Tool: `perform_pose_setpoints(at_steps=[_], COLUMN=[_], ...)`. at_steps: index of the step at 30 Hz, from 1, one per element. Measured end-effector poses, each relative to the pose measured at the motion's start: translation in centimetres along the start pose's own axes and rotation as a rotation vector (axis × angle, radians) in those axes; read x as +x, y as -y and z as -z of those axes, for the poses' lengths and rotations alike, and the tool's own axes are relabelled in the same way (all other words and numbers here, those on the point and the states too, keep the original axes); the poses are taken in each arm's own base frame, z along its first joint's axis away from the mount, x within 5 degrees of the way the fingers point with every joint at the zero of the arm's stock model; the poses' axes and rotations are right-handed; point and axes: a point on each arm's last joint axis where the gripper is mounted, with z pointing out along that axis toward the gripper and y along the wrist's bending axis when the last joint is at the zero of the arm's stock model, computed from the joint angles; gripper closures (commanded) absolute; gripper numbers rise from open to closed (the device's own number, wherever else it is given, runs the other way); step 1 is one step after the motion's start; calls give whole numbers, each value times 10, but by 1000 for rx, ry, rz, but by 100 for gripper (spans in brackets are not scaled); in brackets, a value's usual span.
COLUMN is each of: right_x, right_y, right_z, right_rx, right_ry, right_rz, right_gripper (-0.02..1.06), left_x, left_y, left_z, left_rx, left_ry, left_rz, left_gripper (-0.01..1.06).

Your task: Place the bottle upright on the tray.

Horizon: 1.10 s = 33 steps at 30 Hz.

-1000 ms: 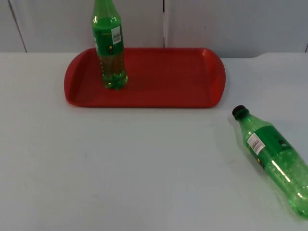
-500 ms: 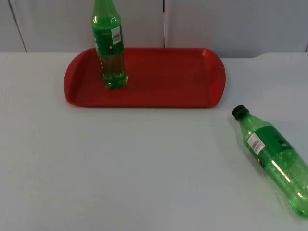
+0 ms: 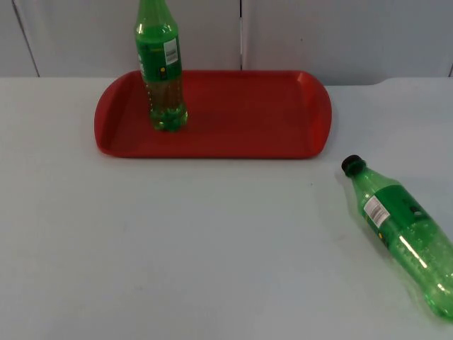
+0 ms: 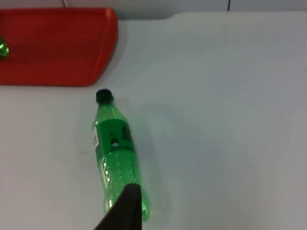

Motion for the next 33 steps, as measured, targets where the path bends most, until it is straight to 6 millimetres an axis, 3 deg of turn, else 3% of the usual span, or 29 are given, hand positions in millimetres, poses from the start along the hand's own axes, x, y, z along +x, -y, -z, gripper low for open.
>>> perform_pose_setpoints(at_steps=[5,8,10,15,16,21,27,33], right_x=[-24,-49,-54,-76,-76,-87,-88,-80], right_y=[-3,-6,-8,-15,-15,-18,-31,-70], right_z=[-29,-72,-83,-151,-151,-210,-246,-281], right_rx=[-14,-40,-54,-125,-125,-146,-159,-173], right_ry=[-122,-260,-292,-455,-455,-570,-622,-648], right_rz=[-9,-15,-9,7,7,-3,53,167], right_gripper=[6,6,6,6,6,6,6,6], left_x=[0,0,0,0,0,0,0,0], left_y=[0,0,0,0,0,0,0,0], left_z=[0,0,0,0,0,0,0,0], left_rx=[0,0,0,0,0,0,0,0], left_ry=[0,0,0,0,0,0,0,0], left_rz=[0,0,0,0,0,0,0,0], left_gripper=[0,0,0,0,0,0,0,0])
